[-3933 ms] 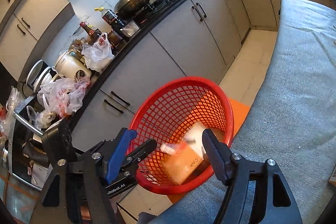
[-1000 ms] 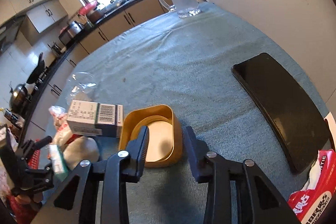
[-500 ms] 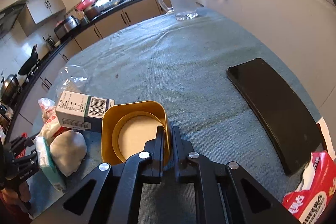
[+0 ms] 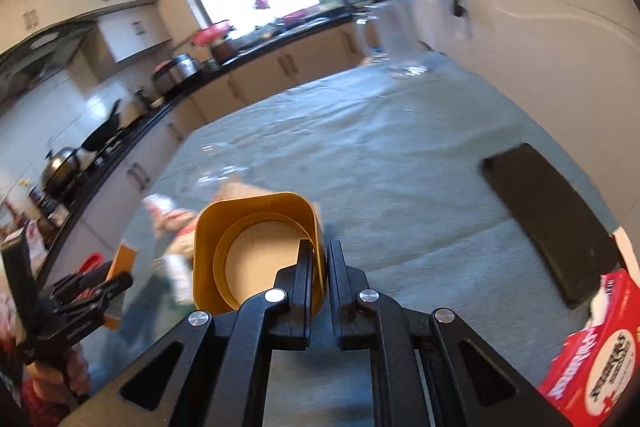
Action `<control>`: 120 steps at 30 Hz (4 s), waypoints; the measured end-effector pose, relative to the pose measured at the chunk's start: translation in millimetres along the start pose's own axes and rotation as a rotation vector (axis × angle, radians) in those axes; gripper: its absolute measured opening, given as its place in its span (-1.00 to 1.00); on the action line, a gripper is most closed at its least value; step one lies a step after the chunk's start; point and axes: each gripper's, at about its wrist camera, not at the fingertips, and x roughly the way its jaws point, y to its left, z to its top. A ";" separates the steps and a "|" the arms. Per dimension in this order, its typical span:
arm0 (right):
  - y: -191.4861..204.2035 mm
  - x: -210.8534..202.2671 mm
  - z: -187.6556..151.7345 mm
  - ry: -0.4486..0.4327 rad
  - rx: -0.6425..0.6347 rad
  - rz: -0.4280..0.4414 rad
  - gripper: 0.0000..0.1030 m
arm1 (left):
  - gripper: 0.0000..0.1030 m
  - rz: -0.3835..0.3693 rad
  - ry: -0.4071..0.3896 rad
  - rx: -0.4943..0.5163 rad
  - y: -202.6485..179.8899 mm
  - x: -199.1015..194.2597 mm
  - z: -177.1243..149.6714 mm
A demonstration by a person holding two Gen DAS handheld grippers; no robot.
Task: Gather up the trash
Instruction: 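Grasp the orange box with the left gripper while the right grasps the yellow container, then carry both items over the red wastebasket and open both grippers to drop them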
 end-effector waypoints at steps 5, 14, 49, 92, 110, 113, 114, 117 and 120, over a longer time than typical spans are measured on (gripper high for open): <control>37.6 4.5 -11.0 0.018 -0.076 0.056 -0.84 | -0.13 0.035 -0.037 -0.032 8.7 -17.7 -6.3; 82.9 18.3 -27.5 0.055 -0.155 0.101 -0.84 | -0.13 0.045 -0.062 -0.074 23.1 -38.7 -18.1; 205.6 50.2 -35.1 0.119 -0.309 0.241 -0.84 | -0.12 0.151 -0.108 -0.214 98.2 -80.7 -46.2; 371.6 177.6 -67.2 0.316 -0.459 0.339 -0.84 | -0.12 0.297 -0.027 -0.491 268.7 -64.0 -111.5; 378.2 194.4 -75.3 0.344 -0.470 0.345 -0.71 | -0.08 0.291 -0.032 -0.502 270.2 -59.4 -111.4; 378.0 189.6 -74.4 0.334 -0.466 0.363 -0.65 | -0.06 0.289 -0.042 -0.512 270.4 -64.0 -111.6; 377.6 187.0 -73.7 0.327 -0.464 0.369 -0.61 | -0.06 0.290 -0.044 -0.513 270.4 -66.1 -112.2; 374.9 181.7 -71.8 0.318 -0.453 0.374 -0.62 | -0.05 0.295 -0.053 -0.516 268.9 -71.3 -112.9; 368.4 174.2 -68.8 0.310 -0.432 0.387 -0.62 | -0.03 0.299 -0.061 -0.513 264.0 -76.4 -112.5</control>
